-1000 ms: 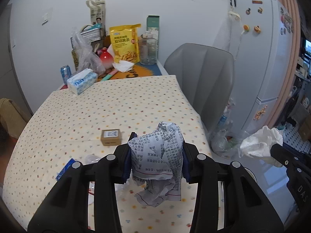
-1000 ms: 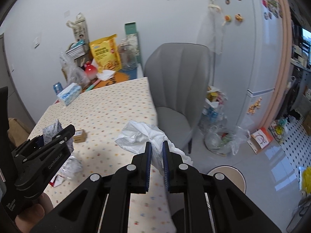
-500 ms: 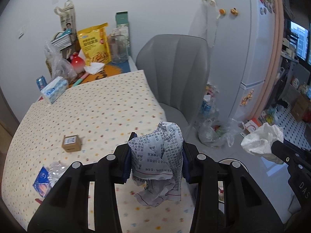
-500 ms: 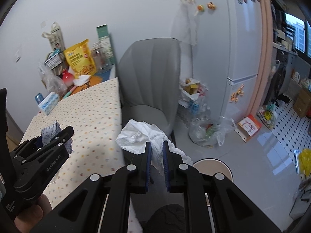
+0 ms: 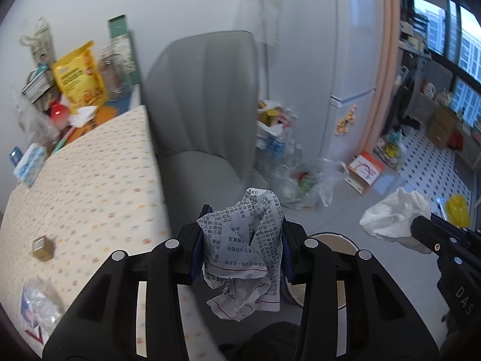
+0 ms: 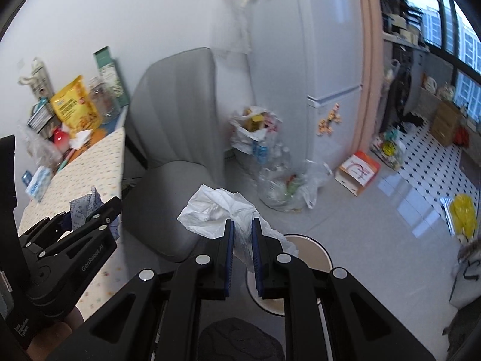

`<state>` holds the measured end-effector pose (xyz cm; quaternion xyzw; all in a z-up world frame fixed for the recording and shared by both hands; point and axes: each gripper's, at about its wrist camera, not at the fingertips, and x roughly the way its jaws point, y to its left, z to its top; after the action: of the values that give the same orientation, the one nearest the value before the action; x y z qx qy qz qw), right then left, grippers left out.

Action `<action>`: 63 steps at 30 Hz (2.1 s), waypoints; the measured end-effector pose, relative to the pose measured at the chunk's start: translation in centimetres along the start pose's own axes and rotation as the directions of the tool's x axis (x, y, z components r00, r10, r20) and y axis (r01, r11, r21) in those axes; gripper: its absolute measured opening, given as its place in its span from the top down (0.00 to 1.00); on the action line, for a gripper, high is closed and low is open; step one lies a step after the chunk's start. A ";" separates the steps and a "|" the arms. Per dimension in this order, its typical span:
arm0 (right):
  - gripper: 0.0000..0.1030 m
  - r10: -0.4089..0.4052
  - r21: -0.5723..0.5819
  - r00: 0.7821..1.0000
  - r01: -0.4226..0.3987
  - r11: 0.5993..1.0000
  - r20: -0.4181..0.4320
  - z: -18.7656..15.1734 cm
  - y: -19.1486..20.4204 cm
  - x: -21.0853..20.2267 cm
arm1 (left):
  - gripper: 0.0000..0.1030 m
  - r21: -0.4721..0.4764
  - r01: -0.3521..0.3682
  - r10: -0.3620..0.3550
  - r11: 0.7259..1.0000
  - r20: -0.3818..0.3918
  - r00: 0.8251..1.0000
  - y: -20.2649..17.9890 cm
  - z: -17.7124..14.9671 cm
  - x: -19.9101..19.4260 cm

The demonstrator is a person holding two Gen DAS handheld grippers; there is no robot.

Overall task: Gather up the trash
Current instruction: 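Carry the printed paper and plastic bag with both tools to the trash bin, then open the right tool to drop the plastic bag while the left tool opens over the bin, then move both open tools back over the trash on the table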

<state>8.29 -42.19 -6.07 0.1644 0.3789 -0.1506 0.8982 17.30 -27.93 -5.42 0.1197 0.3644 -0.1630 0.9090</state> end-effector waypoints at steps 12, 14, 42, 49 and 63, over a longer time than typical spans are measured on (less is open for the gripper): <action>0.88 -0.049 0.096 0.995 0.057 0.994 -0.082 0.5 -6.7 6.0 | 0.61 0.092 0.055 -0.046 0.994 -0.103 0.994 -6.6 0.2 6.3; 0.88 -0.051 0.108 0.994 0.061 0.992 -0.097 0.4 -7.4 7.1 | 0.61 0.098 0.056 -0.045 0.994 -0.117 0.992 -7.1 0.2 7.1; 0.48 -0.183 0.201 0.972 0.210 0.957 -0.144 -1.8 -15.1 7.1 | 0.60 0.168 0.175 -0.142 0.970 -0.193 0.971 -14.3 -0.3 9.5; 0.46 -0.263 0.250 0.956 0.288 0.924 -0.130 -2.1 -18.3 3.9 | 0.35 0.210 0.239 -0.196 0.948 -0.204 0.959 -17.3 -1.0 8.3; 0.35 -0.264 0.240 0.962 0.272 0.932 -0.065 -2.0 -16.8 0.5 | 0.10 0.145 0.182 -0.169 0.972 -0.103 0.980 -12.8 1.0 4.0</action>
<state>0.68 -56.61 -10.81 0.2238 0.3904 -0.3148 0.8357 15.74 -40.80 -8.78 0.1642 0.4004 -0.2649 0.8617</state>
